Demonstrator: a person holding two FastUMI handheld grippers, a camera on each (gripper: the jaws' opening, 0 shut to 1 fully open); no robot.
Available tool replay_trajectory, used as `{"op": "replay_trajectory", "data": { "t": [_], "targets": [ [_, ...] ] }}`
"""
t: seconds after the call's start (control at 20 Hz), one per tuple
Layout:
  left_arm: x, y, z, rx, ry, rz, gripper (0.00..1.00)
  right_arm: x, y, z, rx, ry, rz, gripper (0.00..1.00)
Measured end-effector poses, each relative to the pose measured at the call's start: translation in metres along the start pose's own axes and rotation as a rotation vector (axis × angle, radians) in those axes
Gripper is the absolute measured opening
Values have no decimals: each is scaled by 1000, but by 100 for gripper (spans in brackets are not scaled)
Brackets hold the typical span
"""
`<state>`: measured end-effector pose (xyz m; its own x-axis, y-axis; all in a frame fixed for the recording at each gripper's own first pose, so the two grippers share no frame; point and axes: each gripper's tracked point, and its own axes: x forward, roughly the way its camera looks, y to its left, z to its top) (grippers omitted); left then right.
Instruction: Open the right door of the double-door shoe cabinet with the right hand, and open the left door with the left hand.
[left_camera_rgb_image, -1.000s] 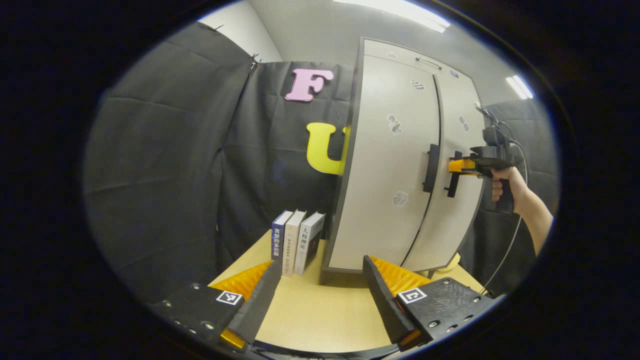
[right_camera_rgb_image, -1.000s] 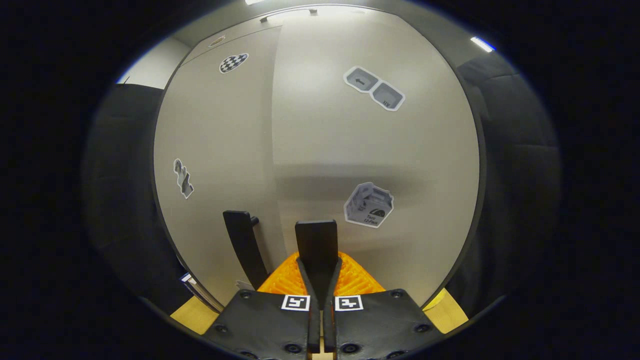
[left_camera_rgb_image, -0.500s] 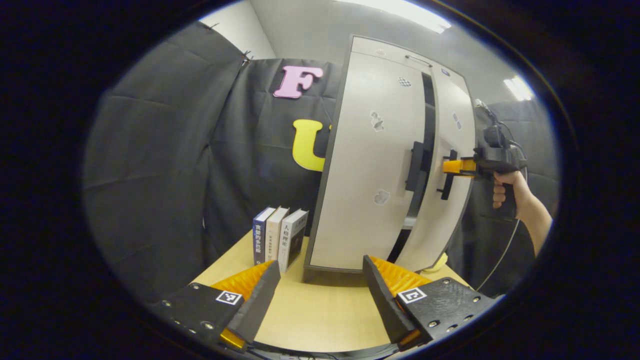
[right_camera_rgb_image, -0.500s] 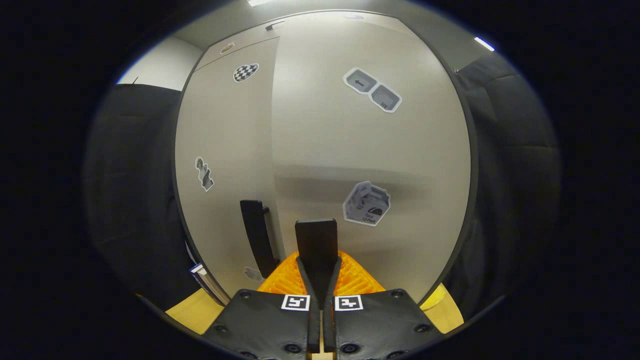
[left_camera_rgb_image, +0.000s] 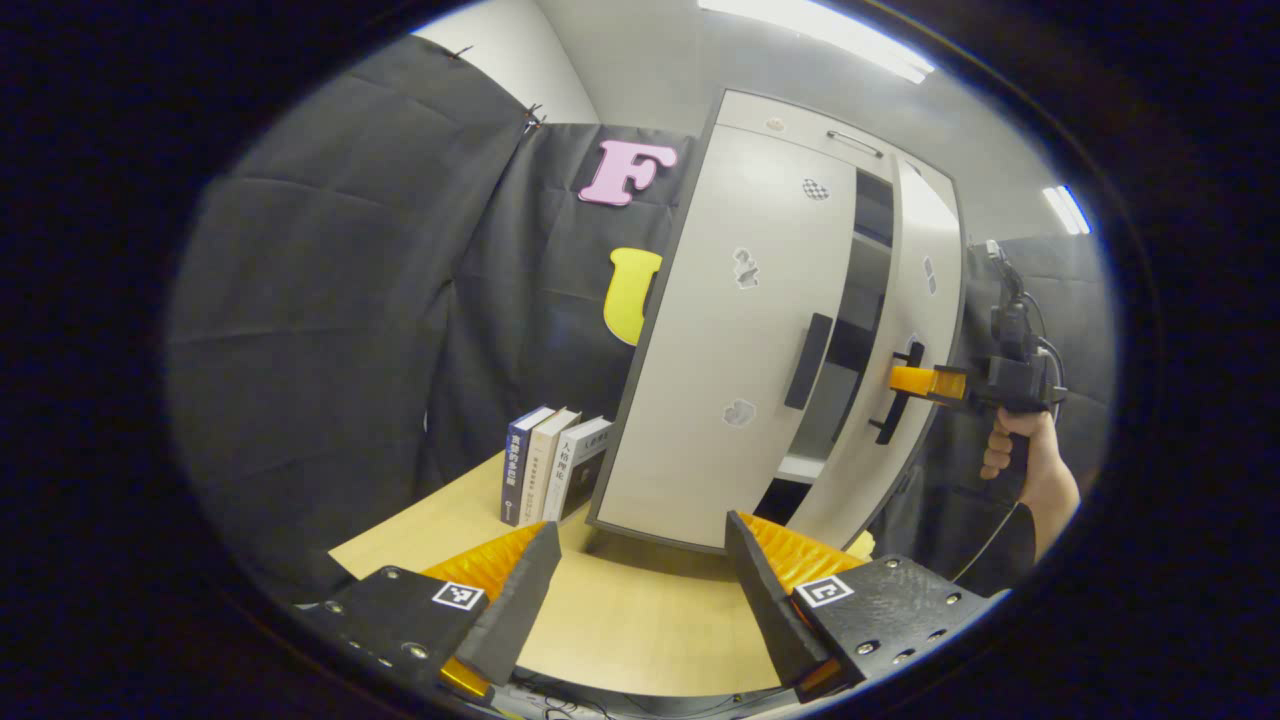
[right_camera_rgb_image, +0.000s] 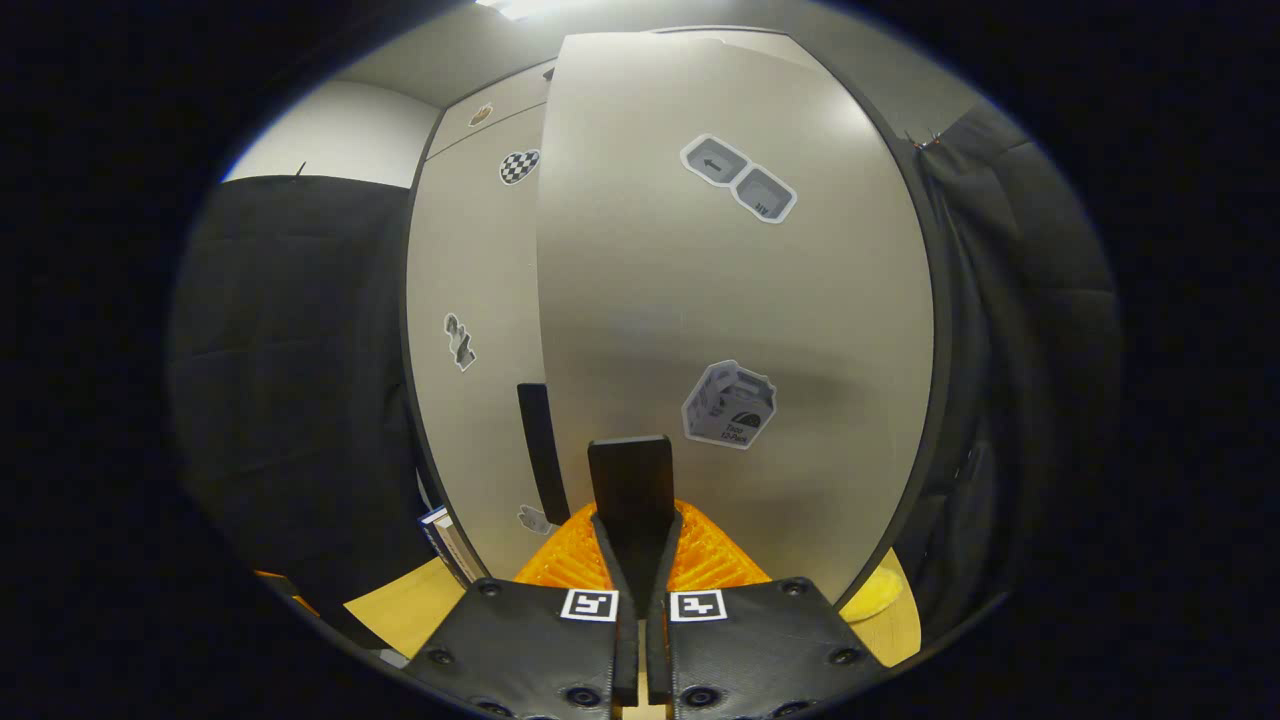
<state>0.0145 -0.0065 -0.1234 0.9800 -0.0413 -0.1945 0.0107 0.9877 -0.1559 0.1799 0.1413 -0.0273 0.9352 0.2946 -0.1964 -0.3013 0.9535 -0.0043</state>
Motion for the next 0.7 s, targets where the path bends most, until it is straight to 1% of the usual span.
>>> {"op": "replay_trajectory", "data": {
  "t": [0.1,0.35,0.5,0.7],
  "targets": [
    [-15,-5,-7,19,2,34,96,-1,1,0,3,0,33,5],
    [-47,-33,-26,8,10,68,96,-7,1,4,5,-11,84,5],
    [-60,-48,-31,31,9,74,96,-10,0,6,4,-13,104,5],
    [-67,-69,-31,54,-2,61,96,-17,-4,7,11,-25,110,5]
  ]
}}
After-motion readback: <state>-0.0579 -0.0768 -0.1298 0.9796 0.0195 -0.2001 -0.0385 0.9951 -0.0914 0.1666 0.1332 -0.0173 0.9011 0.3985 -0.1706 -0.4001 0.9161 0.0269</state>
